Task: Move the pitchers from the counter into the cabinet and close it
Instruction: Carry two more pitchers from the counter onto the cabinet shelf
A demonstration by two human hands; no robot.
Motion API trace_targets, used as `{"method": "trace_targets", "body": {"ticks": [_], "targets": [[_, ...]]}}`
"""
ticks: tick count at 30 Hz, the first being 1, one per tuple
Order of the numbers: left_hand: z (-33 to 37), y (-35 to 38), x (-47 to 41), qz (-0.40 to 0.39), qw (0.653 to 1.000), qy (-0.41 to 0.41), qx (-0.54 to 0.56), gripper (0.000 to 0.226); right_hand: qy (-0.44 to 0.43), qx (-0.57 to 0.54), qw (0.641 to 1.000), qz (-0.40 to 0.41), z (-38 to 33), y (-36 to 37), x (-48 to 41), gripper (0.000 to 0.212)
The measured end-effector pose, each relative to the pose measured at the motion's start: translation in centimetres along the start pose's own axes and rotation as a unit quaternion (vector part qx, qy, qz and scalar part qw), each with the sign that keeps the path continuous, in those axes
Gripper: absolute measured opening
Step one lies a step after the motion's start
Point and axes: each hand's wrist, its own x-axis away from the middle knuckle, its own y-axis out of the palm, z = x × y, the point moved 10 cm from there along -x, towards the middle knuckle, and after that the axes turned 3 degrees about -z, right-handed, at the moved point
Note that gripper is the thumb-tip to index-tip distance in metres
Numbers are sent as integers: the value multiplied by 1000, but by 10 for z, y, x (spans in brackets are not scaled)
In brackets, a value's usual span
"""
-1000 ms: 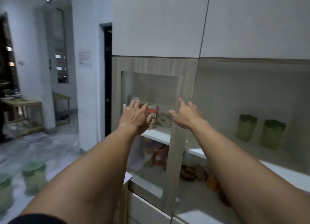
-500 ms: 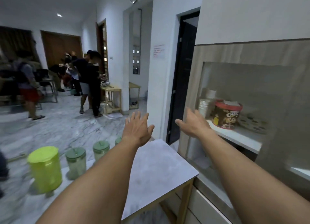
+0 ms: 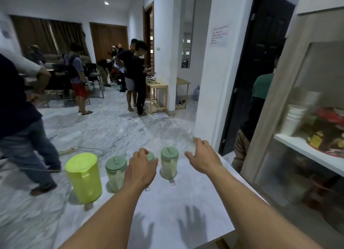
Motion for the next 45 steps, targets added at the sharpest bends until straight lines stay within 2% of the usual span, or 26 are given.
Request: {"method": "trace_targets", "body": {"ticks": [5, 12, 17, 22, 28, 38, 45], "targets": [[-61, 52, -41, 10, 990, -116, 81, 55, -8, -35, 998, -57, 14, 78, -66, 65], [-133, 145, -83, 21, 948, -247, 198, 63, 7, -57, 992, -113, 50, 186, -144, 57], [-168, 195, -101, 33, 920, -308, 242, 60, 44, -114, 988, -100, 75, 245, -170, 52], [-176, 206, -116, 84, 914, -304, 254, 46, 76, -211, 971, -81, 85, 278, -181, 43], [-182, 219, -127, 97, 921, -288, 243, 31, 111, -321, 938, -69, 88, 298, -188, 20], [-173, 204, -129, 143, 929, -249, 234, 21, 110, -381, 918, -8, 87, 294, -188, 5], [-127, 157, -138, 152, 930, -211, 261, 21, 94, -394, 914, 15, 74, 235, -186, 11]]}}
